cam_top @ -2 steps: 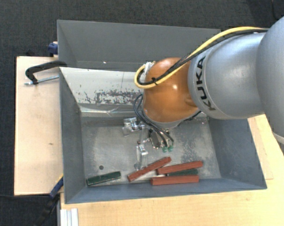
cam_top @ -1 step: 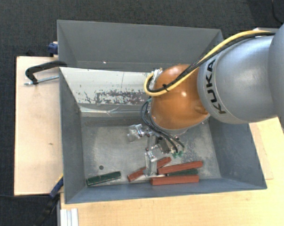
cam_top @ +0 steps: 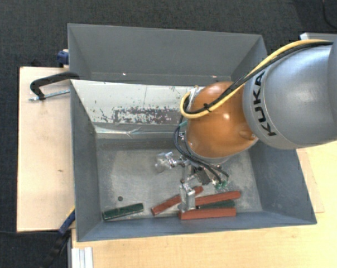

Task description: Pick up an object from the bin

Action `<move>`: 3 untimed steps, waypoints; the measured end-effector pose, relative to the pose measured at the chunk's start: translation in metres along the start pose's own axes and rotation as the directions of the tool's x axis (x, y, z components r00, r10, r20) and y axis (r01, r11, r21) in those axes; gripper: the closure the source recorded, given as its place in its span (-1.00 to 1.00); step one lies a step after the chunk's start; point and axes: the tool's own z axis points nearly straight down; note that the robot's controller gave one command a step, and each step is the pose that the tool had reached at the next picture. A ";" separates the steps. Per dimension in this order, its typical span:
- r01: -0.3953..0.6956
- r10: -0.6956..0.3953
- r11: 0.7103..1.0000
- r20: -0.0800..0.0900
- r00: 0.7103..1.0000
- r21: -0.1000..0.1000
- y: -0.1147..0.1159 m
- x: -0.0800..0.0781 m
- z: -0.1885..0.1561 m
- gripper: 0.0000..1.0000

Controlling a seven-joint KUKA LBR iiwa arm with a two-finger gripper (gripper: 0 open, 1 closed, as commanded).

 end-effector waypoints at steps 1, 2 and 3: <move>0.048 -0.048 0.999 0.003 0.999 0.001 -0.027 0.014 0.050 1.00; 0.047 -0.047 0.999 0.023 0.999 0.005 -0.029 0.009 0.048 -1.00; 0.048 -0.048 0.999 0.007 0.999 0.001 -0.027 0.014 0.051 1.00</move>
Offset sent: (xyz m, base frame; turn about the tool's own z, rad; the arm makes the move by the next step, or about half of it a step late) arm 0.0000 0.0000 0.0000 0.0000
